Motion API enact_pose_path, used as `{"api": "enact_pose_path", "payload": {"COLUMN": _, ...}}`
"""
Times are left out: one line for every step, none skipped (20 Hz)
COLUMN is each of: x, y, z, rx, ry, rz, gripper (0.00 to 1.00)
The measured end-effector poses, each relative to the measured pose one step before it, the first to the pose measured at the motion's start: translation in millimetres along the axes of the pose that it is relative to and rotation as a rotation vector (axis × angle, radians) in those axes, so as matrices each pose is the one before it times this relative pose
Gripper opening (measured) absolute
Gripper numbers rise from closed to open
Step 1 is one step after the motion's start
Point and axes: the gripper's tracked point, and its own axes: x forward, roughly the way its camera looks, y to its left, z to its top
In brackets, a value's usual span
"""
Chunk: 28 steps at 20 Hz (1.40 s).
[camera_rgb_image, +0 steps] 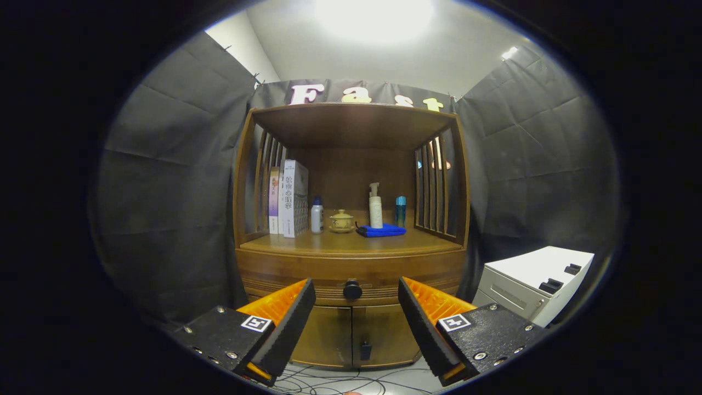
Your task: Pull open the drawer, take out the items inside it, and place them on the countertop above the cabinet.
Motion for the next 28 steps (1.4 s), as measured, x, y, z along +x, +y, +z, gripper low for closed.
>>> {"api": "enact_pose_path", "payload": {"x": 0.99, "y": -1.67, "z": -1.52, "rx": 0.00407, "ry": 0.00122, "rz": 0.00056, "gripper": 0.95}}
{"api": "enact_pose_path", "payload": {"x": 0.5, "y": 0.28, "z": -0.56, "rx": 0.00658, "ry": 0.00079, "rz": 0.00221, "gripper": 0.95}}
{"api": "enact_pose_path", "payload": {"x": 1.27, "y": 0.18, "z": -1.78, "rx": 0.00436, "ry": 0.0031, "rz": 0.00194, "gripper": 0.95}}
{"api": "enact_pose_path", "payload": {"x": 0.6, "y": -0.19, "z": -0.27, "rx": -0.00035, "ry": 0.00136, "rz": -0.00059, "gripper": 0.95}}
{"api": "enact_pose_path", "payload": {"x": 0.8, "y": 0.45, "z": 0.7, "rx": -0.0021, "ry": -0.00005, "rz": -0.00039, "gripper": 0.95}}
{"api": "enact_pose_path", "payload": {"x": 0.64, "y": 0.55, "z": -0.79, "rx": -0.00007, "ry": 0.00193, "rz": 0.00018, "gripper": 0.95}}
{"api": "enact_pose_path", "payload": {"x": 1.95, "y": -1.05, "z": -1.79, "rx": 0.00123, "ry": 0.00228, "rz": -0.00009, "gripper": 0.95}}
{"api": "enact_pose_path", "payload": {"x": 0.58, "y": 0.76, "z": -0.64, "rx": 0.00163, "ry": 0.00133, "rz": -0.00013, "gripper": 0.95}}
{"api": "enact_pose_path", "payload": {"x": -4.53, "y": 0.47, "z": -5.43, "rx": 0.00045, "ry": -0.00439, "rz": -0.00318, "gripper": 0.95}}
{"api": "enact_pose_path", "payload": {"x": 0.3, "y": 0.64, "z": 0.24, "rx": 0.00591, "ry": -0.00444, "rz": -0.00104, "gripper": 0.95}}
{"api": "enact_pose_path", "payload": {"x": 2.61, "y": 2.93, "z": 1.33, "rx": 0.01, "ry": -0.00534, "rz": 0.00172, "gripper": 0.95}}
{"api": "enact_pose_path", "payload": {"x": 3.51, "y": 1.41, "z": 3.48, "rx": 0.0073, "ry": -0.00831, "rz": 0.00105, "gripper": 0.95}}
{"api": "enact_pose_path", "payload": {"x": 4.22, "y": 1.35, "z": 2.4, "rx": 0.00293, "ry": -0.00581, "rz": -0.00146, "gripper": 0.95}}
{"api": "enact_pose_path", "payload": {"x": 4.34, "y": -0.95, "z": 3.47, "rx": 0.00214, "ry": -0.00669, "rz": -0.00414, "gripper": 0.95}}
{"api": "enact_pose_path", "payload": {"x": 5.17, "y": 0.19, "z": 2.24, "rx": 0.00575, "ry": -0.00741, "rz": -0.00117, "gripper": 0.95}}
{"api": "enact_pose_path", "payload": {"x": 5.86, "y": 0.15, "z": 2.19, "rx": 0.00515, "ry": -0.00631, "rz": 0.00038, "gripper": 0.95}}
{"api": "enact_pose_path", "payload": {"x": 6.7, "y": -0.59, "z": 1.97, "rx": 0.00488, "ry": -0.00635, "rz": -0.00209, "gripper": 0.95}}
{"api": "enact_pose_path", "payload": {"x": 7.36, "y": -0.24, "z": 1.1, "rx": 0.00386, "ry": -0.00252, "rz": -0.00131, "gripper": 0.95}}
{"api": "enact_pose_path", "payload": {"x": 6.53, "y": -0.03, "z": -0.68, "rx": 0.00443, "ry": -0.00013, "rz": -0.00189, "gripper": 0.95}}
{"api": "enact_pose_path", "payload": {"x": 6.26, "y": 0.41, "z": -1.2, "rx": 0.0072, "ry": 0.00222, "rz": -0.00098, "gripper": 0.95}}
{"api": "enact_pose_path", "payload": {"x": 5.67, "y": -0.06, "z": -2.79, "rx": 0.00768, "ry": 0.00497, "rz": 0.00096, "gripper": 0.95}}
{"api": "enact_pose_path", "payload": {"x": 5.87, "y": 0.49, "z": -2.53, "rx": 0.00338, "ry": 0.00491, "rz": 0.00046, "gripper": 0.95}}
{"api": "enact_pose_path", "payload": {"x": 5.95, "y": -0.3, "z": -4.6, "rx": 0.00067, "ry": 0.00729, "rz": -0.00065, "gripper": 0.95}}
{"api": "enact_pose_path", "payload": {"x": 6.04, "y": -1.02, "z": -3.17, "rx": -0.00221, "ry": 0.00426, "rz": -0.00275, "gripper": 0.95}}
{"api": "enact_pose_path", "payload": {"x": 7.15, "y": -1.74, "z": -5.27, "rx": 0.00059, "ry": 0.00506, "rz": -0.00441, "gripper": 0.95}}
{"api": "enact_pose_path", "payload": {"x": 6.43, "y": -1.85, "z": -5.17, "rx": 0.00358, "ry": 0.00929, "rz": -0.00252, "gripper": 0.95}}
{"api": "enact_pose_path", "payload": {"x": 6.1, "y": -0.86, "z": -5.33, "rx": 0.00467, "ry": 0.00729, "rz": -0.00319, "gripper": 0.95}}
{"api": "enact_pose_path", "payload": {"x": 5.42, "y": -0.42, "z": -5.39, "rx": 0.00165, "ry": 0.00816, "rz": -0.00206, "gripper": 0.95}}
